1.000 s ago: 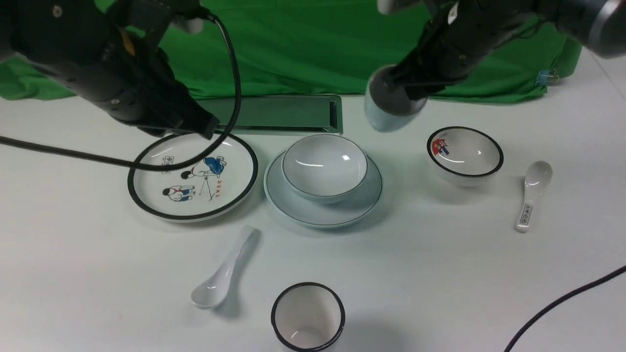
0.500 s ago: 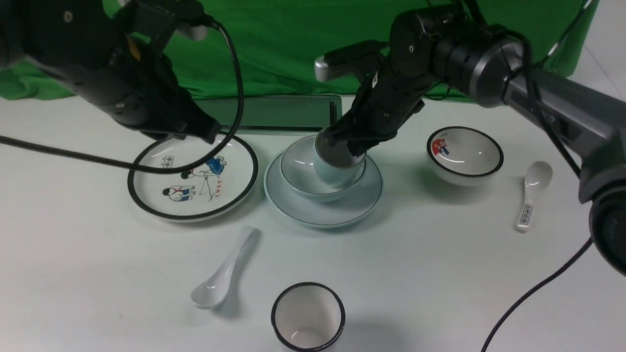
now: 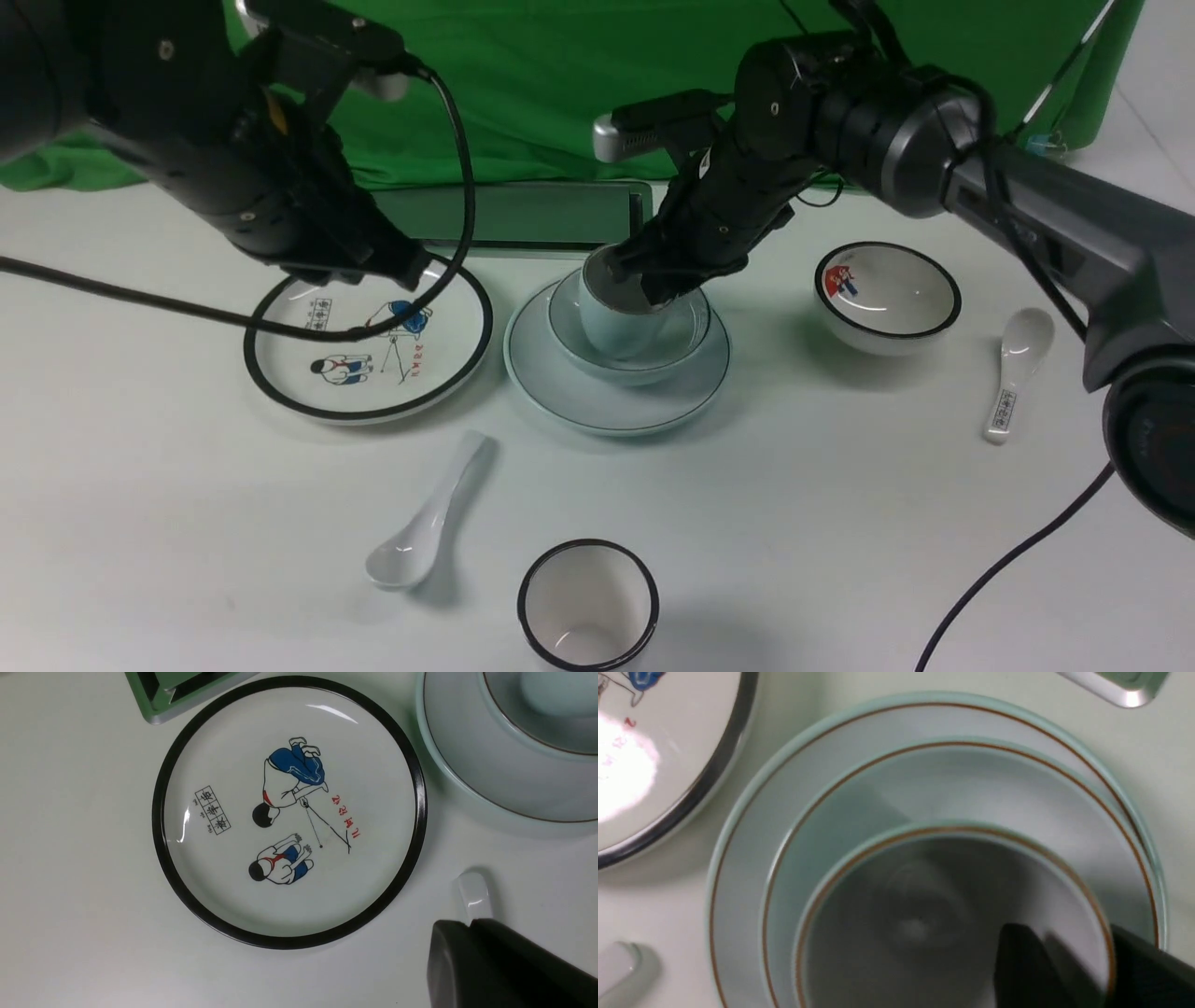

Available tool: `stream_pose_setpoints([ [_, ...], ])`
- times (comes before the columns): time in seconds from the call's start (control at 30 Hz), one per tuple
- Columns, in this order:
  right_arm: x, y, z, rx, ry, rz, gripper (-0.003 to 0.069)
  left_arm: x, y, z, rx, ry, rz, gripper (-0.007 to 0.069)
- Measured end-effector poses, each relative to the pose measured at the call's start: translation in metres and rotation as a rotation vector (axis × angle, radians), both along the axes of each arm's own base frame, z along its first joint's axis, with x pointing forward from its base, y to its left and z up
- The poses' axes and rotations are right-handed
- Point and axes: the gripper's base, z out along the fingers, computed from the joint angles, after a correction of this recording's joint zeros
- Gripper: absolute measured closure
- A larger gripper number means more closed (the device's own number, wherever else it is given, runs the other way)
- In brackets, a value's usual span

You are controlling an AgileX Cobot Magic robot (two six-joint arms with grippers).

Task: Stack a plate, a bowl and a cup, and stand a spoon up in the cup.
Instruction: Use the right arm to put the blue teacup into the blue rice bowl in the middle, then use the left arm to grab a blue soup spoon

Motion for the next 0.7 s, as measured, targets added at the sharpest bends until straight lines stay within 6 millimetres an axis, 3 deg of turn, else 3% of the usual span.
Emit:
stream_pose_setpoints([
  [0.07, -0.003, -0.002, 0.011, 0.0, -0.015, 0.011, 0.0218, 0.0, 0.0, 0.0, 0.0, 0.0, 0.0, 0.065],
  [0.1, -0.003, -0.002, 0.011, -0.003, -0.014, 0.013, 0.0209, 0.0, 0.0, 0.0, 0.0, 0.0, 0.0, 0.065],
  [0.17, -0.011, -0.006, 0.039, -0.013, -0.051, 0.05, 0.0119, 0.001, 0.0, -0.001, -0.001, 0.004, 0.0, 0.0629],
  [0.23, -0.018, -0.012, 0.064, -0.029, -0.082, 0.067, 0.0101, 0.002, -0.002, -0.004, -0.01, 0.015, 0.002, 0.0609],
  [0.33, -0.035, -0.028, 0.108, -0.116, -0.114, 0.087, 0.009, 0.004, -0.008, -0.021, -0.054, 0.082, -0.002, 0.0517],
  [0.4, -0.041, -0.034, 0.12, -0.142, -0.133, 0.086, 0.0088, 0.004, -0.01, -0.029, -0.064, 0.111, -0.015, 0.0477],
  [0.47, -0.057, -0.05, 0.151, -0.203, -0.193, 0.073, 0.0089, 0.004, -0.015, -0.055, -0.085, 0.195, -0.045, 0.0337],
  [0.57, -0.074, -0.064, 0.174, -0.237, -0.239, 0.056, 0.0089, 0.009, -0.018, -0.079, -0.092, 0.24, -0.042, 0.0196],
  [0.7, -0.098, -0.079, 0.195, -0.244, -0.269, 0.054, 0.0089, 0.021, -0.023, -0.101, -0.094, 0.241, -0.02, 0.0099],
])
